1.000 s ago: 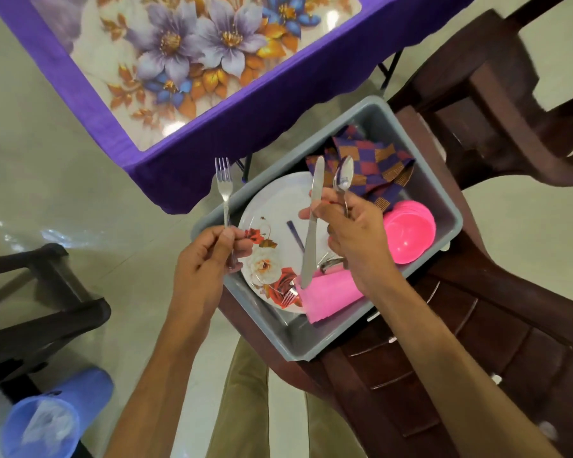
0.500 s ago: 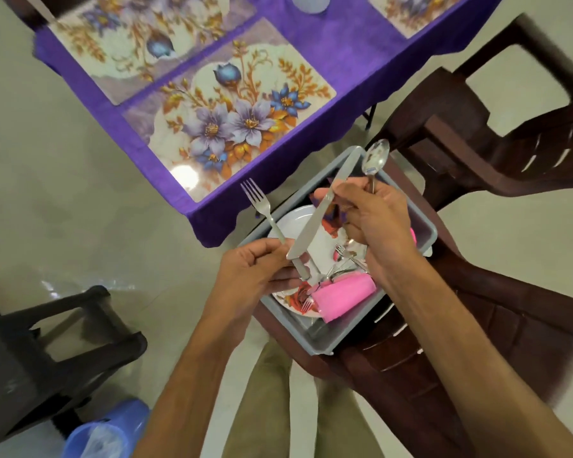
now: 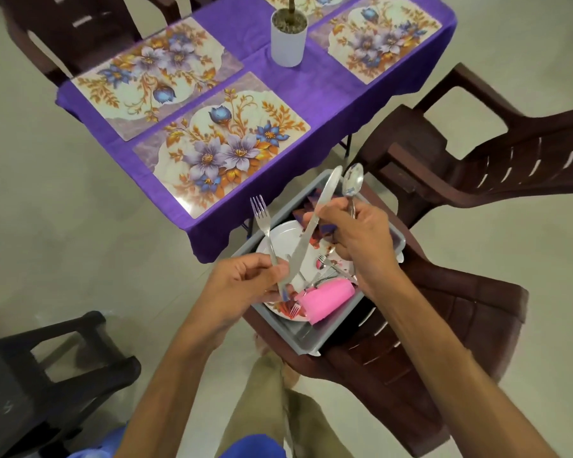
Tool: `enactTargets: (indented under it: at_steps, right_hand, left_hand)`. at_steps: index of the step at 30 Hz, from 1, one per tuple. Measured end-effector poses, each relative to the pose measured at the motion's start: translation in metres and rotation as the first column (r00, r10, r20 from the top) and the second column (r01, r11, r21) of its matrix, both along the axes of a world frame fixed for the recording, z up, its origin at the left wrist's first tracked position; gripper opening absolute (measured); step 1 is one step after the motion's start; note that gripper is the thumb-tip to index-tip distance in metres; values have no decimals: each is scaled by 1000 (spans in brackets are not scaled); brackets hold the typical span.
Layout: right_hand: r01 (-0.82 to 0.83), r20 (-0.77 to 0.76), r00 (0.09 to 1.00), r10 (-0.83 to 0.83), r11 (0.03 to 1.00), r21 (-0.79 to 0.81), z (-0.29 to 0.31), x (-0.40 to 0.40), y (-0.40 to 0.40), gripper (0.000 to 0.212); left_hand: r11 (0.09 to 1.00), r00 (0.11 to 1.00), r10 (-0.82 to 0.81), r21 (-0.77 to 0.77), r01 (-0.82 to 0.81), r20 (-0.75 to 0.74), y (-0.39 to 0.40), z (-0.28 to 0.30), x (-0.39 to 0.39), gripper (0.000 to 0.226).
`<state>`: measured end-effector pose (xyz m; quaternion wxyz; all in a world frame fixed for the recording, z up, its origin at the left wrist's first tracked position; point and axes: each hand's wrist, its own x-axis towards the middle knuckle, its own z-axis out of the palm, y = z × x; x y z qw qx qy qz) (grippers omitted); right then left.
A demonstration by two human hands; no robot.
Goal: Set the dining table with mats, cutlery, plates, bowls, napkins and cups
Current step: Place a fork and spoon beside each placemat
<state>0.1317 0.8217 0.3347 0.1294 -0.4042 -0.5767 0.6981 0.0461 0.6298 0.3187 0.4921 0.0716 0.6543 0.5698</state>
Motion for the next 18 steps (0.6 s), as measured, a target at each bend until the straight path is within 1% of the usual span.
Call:
enactTargets:
  at_steps: [3,5,6,7,8,10,11,12,13,15,16,18]
  right_hand:
    - [11,-16,1000,-14,991,-135,16,3,19,21]
    - [-2,-10,1000,0,976,-219,23,0,42,41]
    - [1,-2,1000,-2,972,-234,25,-3,55,51]
    - [5,14,1000,-2,976,-217,27,-8,66,57]
    - [1,41,999,6,988,-152,28,-14,77,59]
    - [-82,133,989,67,990,111,40,-26,91,52]
    - [-168,190,974,121,951,258,47,-35,95,47]
    - [-267,243,953,181,882,389,54,-47,96,42]
    - [-366,287,925,250,790,492,62,-62,94,39]
    - [-524,364,852,377,599,605,67,-102,85,33]
    - [-570,402,819,409,504,649,63,-125,80,30]
    - [-608,484,780,397,295,737,44,-174,67,30]
  left_hand:
    - [1000,998,22,21,-20,-63,-6,2,-9,18]
    - [1000,989,-3,-11,2,-150,-10,3,-22,16]
    - [1000,980,-18,-27,13,-196,-12,4,-30,14]
    - [999,972,-25,-38,17,-235,-14,5,-39,13]
    - [999,964,-29,-48,16,-264,-15,5,-49,11]
    - [996,945,-42,-83,16,-324,-17,4,-72,11]
    - [995,936,-52,-100,18,-349,-18,2,-84,13]
    - [994,930,-63,-110,24,-363,-19,-1,-97,15]
    - [993,926,-72,-116,31,-372,-19,-3,-111,16]
    - [990,923,-81,-137,31,-375,-16,-10,-139,20]
    - [987,923,-89,-156,32,-373,-13,-15,-153,22]
    - [978,915,-133,-201,58,-381,-7,-23,-186,22]
